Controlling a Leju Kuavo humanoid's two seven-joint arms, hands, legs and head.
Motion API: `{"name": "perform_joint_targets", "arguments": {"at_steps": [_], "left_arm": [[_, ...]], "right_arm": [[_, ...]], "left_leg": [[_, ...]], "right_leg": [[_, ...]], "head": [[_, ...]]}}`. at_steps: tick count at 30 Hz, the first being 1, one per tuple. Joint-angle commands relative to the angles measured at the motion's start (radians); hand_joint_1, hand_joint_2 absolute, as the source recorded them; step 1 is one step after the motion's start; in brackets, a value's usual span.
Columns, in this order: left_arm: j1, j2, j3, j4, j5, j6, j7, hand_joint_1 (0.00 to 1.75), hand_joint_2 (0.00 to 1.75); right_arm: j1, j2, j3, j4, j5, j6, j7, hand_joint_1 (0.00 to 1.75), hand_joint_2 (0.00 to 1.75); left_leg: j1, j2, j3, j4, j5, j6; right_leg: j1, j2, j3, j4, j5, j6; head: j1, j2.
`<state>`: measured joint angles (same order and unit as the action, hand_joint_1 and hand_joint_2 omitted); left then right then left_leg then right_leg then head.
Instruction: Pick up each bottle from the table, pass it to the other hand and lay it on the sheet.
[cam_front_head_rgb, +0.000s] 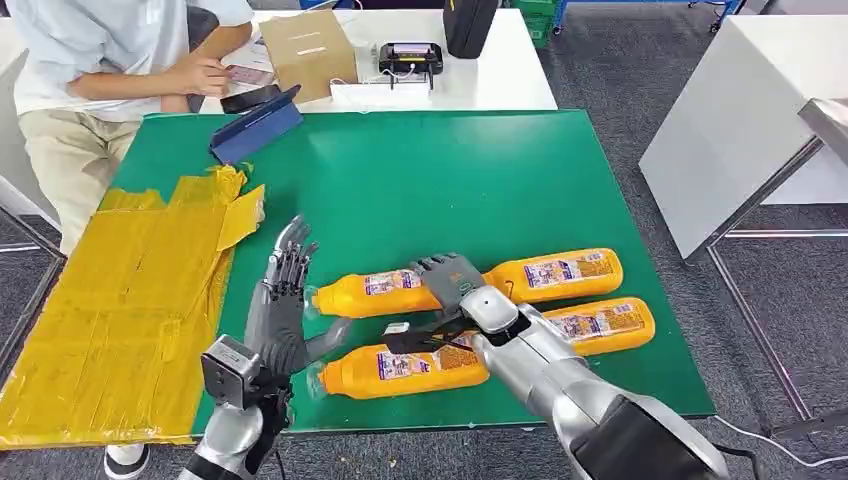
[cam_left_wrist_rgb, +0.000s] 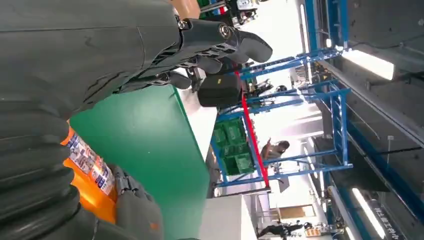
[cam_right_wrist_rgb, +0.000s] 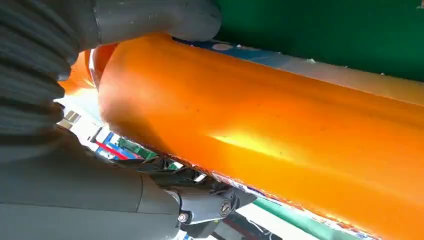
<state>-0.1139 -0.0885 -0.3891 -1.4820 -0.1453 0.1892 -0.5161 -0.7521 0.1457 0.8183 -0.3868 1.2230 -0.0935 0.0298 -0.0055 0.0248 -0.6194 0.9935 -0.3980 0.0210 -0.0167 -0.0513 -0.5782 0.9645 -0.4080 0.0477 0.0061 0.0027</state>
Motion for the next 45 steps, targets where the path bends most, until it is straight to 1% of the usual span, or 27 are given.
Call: {"name": "perform_joint_targets", "arguments": {"at_steps": [1, 19, 22, 24, 25, 26, 27, 28, 29, 30, 31, 32, 33, 34, 35, 36, 37, 38, 40, 43, 44, 45], "left_arm": [[-0.045, 0.002, -0.033, 0.068, 0.002, 0.001, 0.002, 0.0, 1.75], [-0.045, 0.002, -0.033, 0.068, 0.002, 0.001, 0.002, 0.0, 1.75], [-0.043, 0.005, -0.035, 0.065, 0.002, 0.0, 0.002, 0.0, 1.75], [-0.038, 0.008, -0.037, 0.059, 0.002, 0.0, 0.002, 0.0, 1.75], [-0.034, 0.009, -0.037, 0.055, 0.002, 0.0, 0.002, 0.0, 1.75], [-0.028, 0.009, -0.036, 0.048, 0.002, 0.003, 0.003, 0.0, 1.75], [-0.023, 0.009, -0.034, 0.043, 0.002, 0.005, 0.004, 0.0, 1.75], [-0.014, 0.011, -0.032, 0.034, 0.001, 0.008, 0.006, 0.0, 1.75], [0.0, 0.012, -0.028, 0.019, -0.002, 0.009, 0.011, 0.0, 1.75], [0.018, 0.012, -0.021, 0.002, -0.008, 0.012, 0.015, 0.0, 1.75], [0.03, 0.014, -0.018, -0.01, -0.014, 0.014, 0.017, 0.0, 1.75], [0.048, 0.013, -0.01, -0.025, -0.024, 0.019, 0.02, 0.0, 1.75], [0.059, 0.01, -0.004, -0.032, -0.03, 0.024, 0.022, 0.0, 1.75], [0.068, 0.009, -0.002, -0.037, -0.035, 0.027, 0.022, 0.0, 1.75], [0.072, 0.01, -0.004, -0.037, -0.043, 0.03, 0.023, 0.0, 1.75], [0.077, 0.01, -0.004, -0.034, -0.065, 0.036, 0.033, 0.0, 1.75], [0.079, 0.009, -0.003, -0.032, -0.075, 0.037, 0.033, 0.0, 1.75], [0.08, 0.008, -0.003, -0.032, -0.079, 0.037, 0.033, 0.0, 1.75], [0.082, 0.005, -0.005, -0.035, -0.085, 0.037, 0.032, 0.0, 1.75], [0.088, 0.004, -0.006, -0.043, -0.09, 0.036, 0.035, 0.0, 1.75], [0.088, 0.004, -0.006, -0.043, -0.09, 0.036, 0.035, 0.0, 1.75], [0.09, 0.003, -0.006, -0.044, -0.091, 0.036, 0.036, 0.0, 1.75]], "right_arm": [[0.009, -0.012, 0.046, 0.096, 0.008, -0.002, 0.024, 1.41, 1.75], [0.009, -0.012, 0.046, 0.096, 0.008, -0.002, 0.024, 1.41, 1.75], [0.014, -0.015, 0.039, 0.096, 0.011, -0.017, 0.038, 1.48, 1.75], [0.026, -0.021, 0.031, 0.092, 0.016, -0.054, 0.056, 1.54, 1.75], [0.033, -0.024, 0.023, 0.089, 0.017, -0.081, 0.069, 1.68, 1.75], [0.042, -0.029, 0.007, 0.08, 0.014, -0.14, 0.089, 1.71, 1.75], [0.046, -0.03, -0.007, 0.076, 0.01, -0.177, 0.099, 1.75, 1.75], [0.059, -0.035, -0.052, 0.049, -0.021, -0.272, 0.109, 1.75, 1.75], [0.074, -0.037, -0.117, 0.018, -0.072, -0.379, 0.091, 1.75, 1.75], [0.081, -0.032, -0.177, 0.004, -0.109, -0.472, 0.051, 1.75, 1.75], [0.093, -0.032, -0.22, -0.033, -0.137, -0.54, 0.022, 1.75, 1.75], [0.127, -0.036, -0.303, -0.123, -0.179, -0.605, -0.034, 1.75, 1.75], [0.204, -0.031, -0.439, -0.318, -0.226, -0.605, -0.118, 1.75, 1.75], [0.239, -0.021, -0.499, -0.388, -0.258, -0.605, -0.173, 1.75, 1.75], [0.266, -0.019, -0.525, -0.456, -0.298, -0.605, -0.191, 1.75, 1.75], [0.306, -0.012, -0.556, -0.562, -0.332, -0.602, -0.228, 1.75, 1.75], [0.334, -0.017, -0.551, -0.648, -0.339, -0.585, -0.214, 1.75, 1.75], [0.343, -0.017, -0.548, -0.675, -0.342, -0.575, -0.209, 1.75, 1.75], [0.355, -0.014, -0.547, -0.708, -0.361, -0.558, -0.199, 1.75, 1.75], [0.355, -0.009, -0.555, -0.687, -0.392, -0.566, -0.209, 1.75, 1.75], [0.355, -0.009, -0.555, -0.687, -0.392, -0.566, -0.209, 1.75, 1.75], [0.355, -0.007, -0.559, -0.679, -0.402, -0.571, -0.218, 1.75, 1.75]], "left_leg": [[0.001, -0.005, 0.003, -0.001, 0.0, -0.001], [0.001, -0.004, 0.005, -0.001, 0.0, -0.001], [0.001, -0.004, 0.005, -0.001, 0.0, -0.001], [0.002, -0.005, 0.006, -0.001, -0.001, -0.002], [0.001, -0.005, 0.006, -0.001, 0.0, -0.001], [0.001, -0.004, 0.005, -0.001, 0.0, -0.001], [0.002, -0.006, 0.007, -0.001, -0.001, -0.002], [0.001, -0.005, 0.006, -0.002, 0.0, -0.001], [0.001, -0.004, 0.006, -0.001, 0.0, -0.001], [0.002, -0.006, 0.007, -0.001, -0.001, -0.002], [0.001, -0.004, 0.006, -0.001, -0.001, -0.001], [0.001, -0.003, 0.005, -0.001, -0.001, -0.001], [0.002, -0.003, 0.005, 0.0, -0.002, -0.001], [0.001, -0.002, 0.003, 0.0, -0.002, -0.001], [0.002, 0.0, 0.004, 0.001, -0.004, -0.002], [0.002, 0.0, 0.002, 0.0, -0.003, -0.002], [0.001, -0.001, 0.001, 0.0, -0.002, -0.002], [0.001, -0.002, 0.002, 0.001, -0.003, -0.002], [0.001, -0.005, -0.001, 0.0, -0.001, -0.001], [0.002, -0.008, 0.0, 0.002, -0.003, -0.002], [0.001, -0.007, -0.002, 0.0, -0.001, -0.001], [0.001, -0.007, -0.001, 0.001, -0.003, -0.002]], "right_leg": [[0.001, -0.001, 0.004, -0.001, -0.001, -0.001], [0.001, 0.0, 0.006, -0.001, -0.001, -0.001], [0.001, 0.0, 0.007, -0.002, -0.001, -0.002], [0.001, 0.0, 0.008, -0.002, -0.001, -0.002], [0.001, 0.0, 0.007, -0.002, -0.001, -0.002], [0.001, -0.001, 0.007, -0.002, -0.001, -0.001], [0.001, 0.0, 0.009, -0.003, -0.002, -0.002], [0.001, 0.0, 0.007, -0.002, -0.001, -0.001], [0.001, 0.0, 0.007, -0.002, -0.001, -0.001], [0.001, 0.0, 0.008, -0.002, -0.002, -0.002], [0.0, 0.0, 0.007, -0.002, -0.001, -0.001], [0.0, 0.001, 0.006, -0.001, -0.001, -0.001], [0.001, 0.003, 0.007, -0.001, -0.002, -0.002], [0.0, 0.003, 0.005, 0.0, -0.002, -0.001], [0.001, 0.007, 0.005, 0.0, -0.002, -0.002], [0.001, 0.007, 0.004, 0.0, -0.002, -0.002], [0.001, 0.004, 0.003, 0.0, -0.001, -0.002], [0.001, 0.004, 0.004, 0.0, -0.003, -0.002], [0.001, -0.001, 0.001, 0.0, -0.002, -0.001], [0.001, 0.0, 0.003, 0.001, -0.004, -0.002], [0.001, -0.001, 0.001, 0.0, -0.002, -0.001], [0.001, 0.001, 0.002, 0.001, -0.003, -0.002]], "head": [[0.0, 0.0], [0.0, 0.0], [0.0, 0.0], [0.0, 0.0], [0.0, 0.0], [0.0, 0.0], [0.0, 0.0], [0.0, 0.0], [0.0, 0.0], [0.0, 0.0], [0.0, 0.0], [-0.001, 0.0], [0.001, 0.0], [0.0, 0.0], [0.0, 0.0], [0.0, 0.0], [0.0, 0.0], [0.0, 0.0], [0.0, 0.0], [0.0, 0.0], [0.0, 0.0], [0.0, 0.0]]}}
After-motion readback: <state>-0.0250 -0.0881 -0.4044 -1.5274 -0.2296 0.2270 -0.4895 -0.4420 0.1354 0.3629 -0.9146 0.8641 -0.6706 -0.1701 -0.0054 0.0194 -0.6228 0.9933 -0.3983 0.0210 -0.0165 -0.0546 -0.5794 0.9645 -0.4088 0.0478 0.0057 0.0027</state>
